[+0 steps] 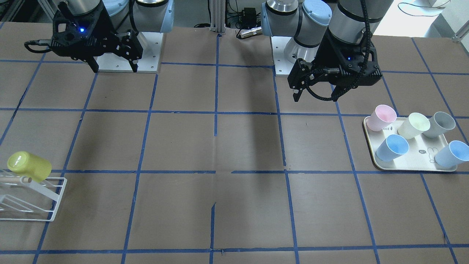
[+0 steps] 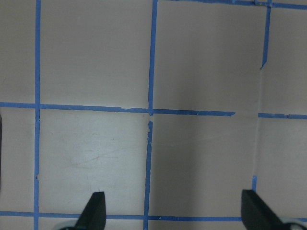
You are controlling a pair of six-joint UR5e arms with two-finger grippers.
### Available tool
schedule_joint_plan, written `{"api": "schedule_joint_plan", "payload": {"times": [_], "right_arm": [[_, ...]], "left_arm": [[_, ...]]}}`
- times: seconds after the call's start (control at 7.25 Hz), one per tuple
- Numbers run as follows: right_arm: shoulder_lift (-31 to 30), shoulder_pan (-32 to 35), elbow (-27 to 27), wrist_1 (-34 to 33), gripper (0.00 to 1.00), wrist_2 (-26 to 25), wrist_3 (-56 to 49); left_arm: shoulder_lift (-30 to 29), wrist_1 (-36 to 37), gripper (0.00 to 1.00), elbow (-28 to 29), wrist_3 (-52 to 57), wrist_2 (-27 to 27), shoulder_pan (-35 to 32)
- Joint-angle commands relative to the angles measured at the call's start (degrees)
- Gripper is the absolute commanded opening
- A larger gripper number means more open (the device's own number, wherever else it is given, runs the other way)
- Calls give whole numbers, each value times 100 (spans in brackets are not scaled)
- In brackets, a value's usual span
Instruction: Transfer IKEA cup to right arm and place on rack
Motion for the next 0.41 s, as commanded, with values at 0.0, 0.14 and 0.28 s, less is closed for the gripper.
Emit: {"api": "schedule_joint_plan", "payload": {"times": [0.0, 0.14, 0.28], "right_arm": [[-23, 3, -57, 169, 100, -12, 19], [-23, -6, -57, 187, 100, -21, 19], [-23, -6, -57, 204, 100, -21, 19]], "left_arm": [[2, 39, 100, -20, 184, 66, -8], [10, 39, 100, -20, 184, 66, -8], [2, 39, 100, -20, 184, 66, -8]]}}
